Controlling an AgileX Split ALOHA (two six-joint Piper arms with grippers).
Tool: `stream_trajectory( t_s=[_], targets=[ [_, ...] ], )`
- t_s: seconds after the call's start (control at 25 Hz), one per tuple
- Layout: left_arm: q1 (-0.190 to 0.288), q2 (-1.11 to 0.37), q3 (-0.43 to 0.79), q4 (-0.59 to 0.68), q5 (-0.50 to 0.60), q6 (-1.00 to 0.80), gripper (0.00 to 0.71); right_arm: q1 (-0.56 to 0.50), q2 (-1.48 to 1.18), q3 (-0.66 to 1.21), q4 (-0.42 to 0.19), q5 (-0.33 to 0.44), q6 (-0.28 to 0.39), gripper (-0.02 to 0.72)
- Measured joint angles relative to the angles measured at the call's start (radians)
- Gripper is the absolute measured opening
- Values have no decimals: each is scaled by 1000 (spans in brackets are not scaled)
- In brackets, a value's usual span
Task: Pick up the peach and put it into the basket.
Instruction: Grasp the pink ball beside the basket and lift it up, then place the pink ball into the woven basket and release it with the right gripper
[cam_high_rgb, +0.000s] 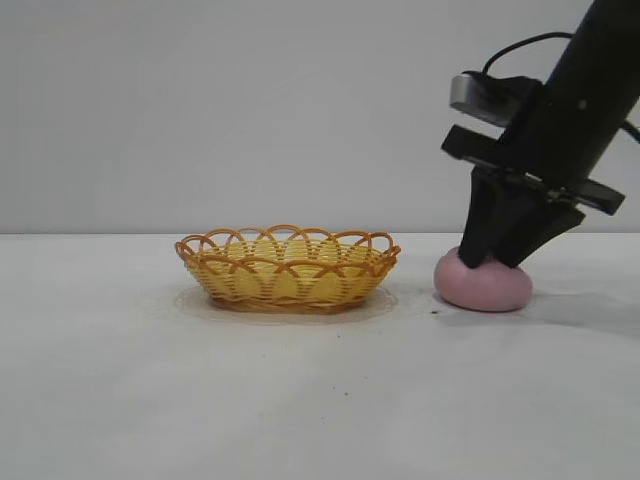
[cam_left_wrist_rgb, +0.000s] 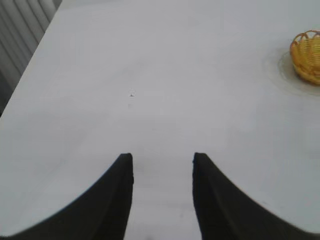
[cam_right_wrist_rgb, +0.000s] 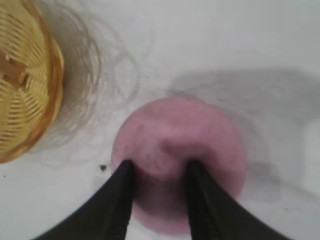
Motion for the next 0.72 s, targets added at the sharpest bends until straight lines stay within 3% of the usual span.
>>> stream_trajectory(
  t_s=[0.24,0.4,0.72],
  targets=[
    [0,0,0,0,0,0,245,24,-74,-75,-2,34,-16,0],
    [0,0,0,0,0,0,245,105,-76,-133,50,54,-44,0],
    [0,0,0,0,0,4,245,260,19,-166,78,3,-51,0]
  ],
)
